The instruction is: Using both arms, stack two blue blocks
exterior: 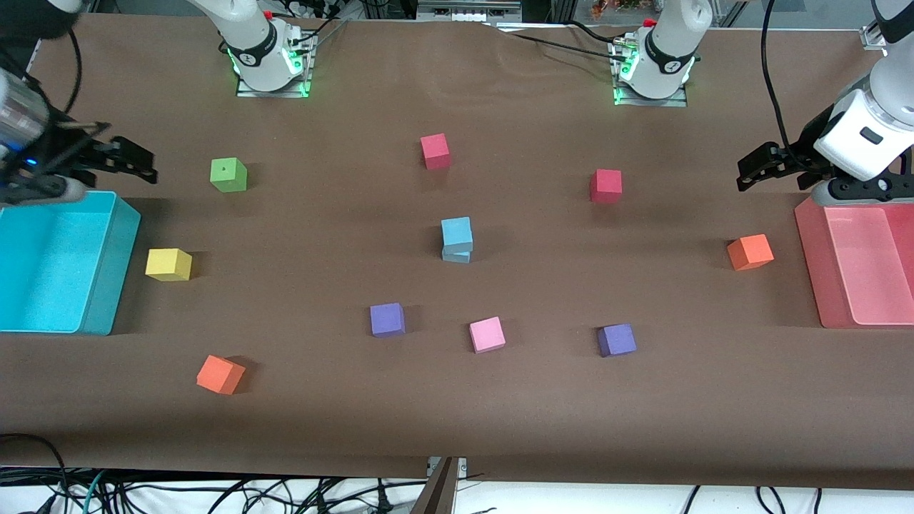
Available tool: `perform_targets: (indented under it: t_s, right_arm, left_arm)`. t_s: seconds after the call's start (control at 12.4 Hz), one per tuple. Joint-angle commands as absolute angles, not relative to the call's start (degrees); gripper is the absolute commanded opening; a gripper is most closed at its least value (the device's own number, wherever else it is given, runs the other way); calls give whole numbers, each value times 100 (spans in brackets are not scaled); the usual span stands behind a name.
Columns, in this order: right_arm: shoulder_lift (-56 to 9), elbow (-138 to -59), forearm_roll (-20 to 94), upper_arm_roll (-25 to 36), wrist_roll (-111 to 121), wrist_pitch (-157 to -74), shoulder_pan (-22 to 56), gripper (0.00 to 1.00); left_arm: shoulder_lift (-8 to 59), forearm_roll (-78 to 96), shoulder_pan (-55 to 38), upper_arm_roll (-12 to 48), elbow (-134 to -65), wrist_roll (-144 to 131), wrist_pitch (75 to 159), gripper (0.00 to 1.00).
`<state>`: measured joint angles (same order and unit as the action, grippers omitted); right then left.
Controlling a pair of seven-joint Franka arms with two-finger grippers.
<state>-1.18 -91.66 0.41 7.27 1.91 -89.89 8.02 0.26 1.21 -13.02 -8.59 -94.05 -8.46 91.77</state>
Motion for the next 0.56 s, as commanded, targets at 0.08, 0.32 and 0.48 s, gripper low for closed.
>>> perform_targets:
  t_s: [0.08,0.32,0.48]
  right_arm:
    - [52,-9403,-44,-35,36,-8930,-44,100]
    - [290,-9773,-35,-18,-18,-9131,-18,100]
    - [290,-9773,-53,9,-18,-9123,88,100]
  left_arm:
    - [62,26,-1292,-853,-9290,-747,9167,100]
    - [62,35,-1292,-853,-9290,-738,9158,100]
    - [62,35,-1301,-861,-9299,-721,9158,100]
